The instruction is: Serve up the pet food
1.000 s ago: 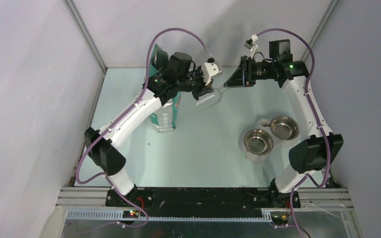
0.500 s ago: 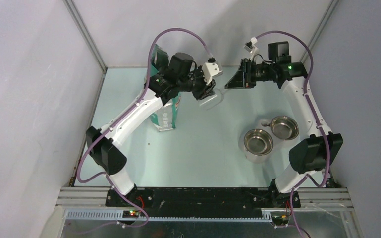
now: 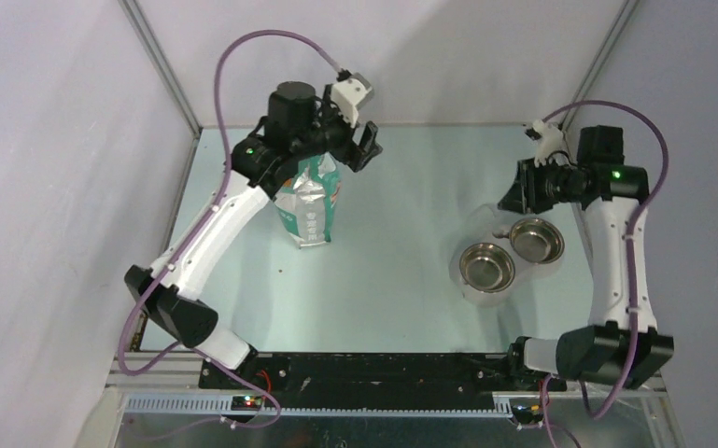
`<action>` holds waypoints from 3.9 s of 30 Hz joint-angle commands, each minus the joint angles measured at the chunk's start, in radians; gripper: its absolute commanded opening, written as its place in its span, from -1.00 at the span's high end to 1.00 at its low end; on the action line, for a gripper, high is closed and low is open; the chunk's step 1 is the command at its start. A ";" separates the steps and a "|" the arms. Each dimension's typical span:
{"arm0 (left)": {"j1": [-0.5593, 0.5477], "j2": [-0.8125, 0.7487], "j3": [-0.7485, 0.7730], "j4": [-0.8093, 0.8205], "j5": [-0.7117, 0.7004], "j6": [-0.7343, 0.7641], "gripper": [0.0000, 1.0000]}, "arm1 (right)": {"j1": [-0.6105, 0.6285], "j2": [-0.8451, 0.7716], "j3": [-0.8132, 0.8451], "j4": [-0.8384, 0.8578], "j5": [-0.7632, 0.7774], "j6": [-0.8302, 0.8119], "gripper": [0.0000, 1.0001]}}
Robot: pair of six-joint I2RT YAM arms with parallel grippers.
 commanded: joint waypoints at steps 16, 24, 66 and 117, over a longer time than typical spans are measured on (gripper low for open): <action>0.097 -0.065 0.198 0.006 -0.066 -0.136 -0.80 | -0.034 -0.188 -0.209 -0.121 0.158 -0.383 1.00; 0.149 -0.109 0.222 -0.028 -0.126 -0.077 -0.87 | 0.073 -0.165 -0.339 0.096 0.160 -0.407 1.00; 0.358 -0.055 0.254 -0.332 -0.352 -0.337 -0.89 | 0.409 0.178 -0.110 0.491 0.128 -0.366 1.00; 0.142 0.079 0.352 -0.203 -0.057 -0.299 1.00 | 0.683 0.395 0.625 0.407 0.262 0.154 1.00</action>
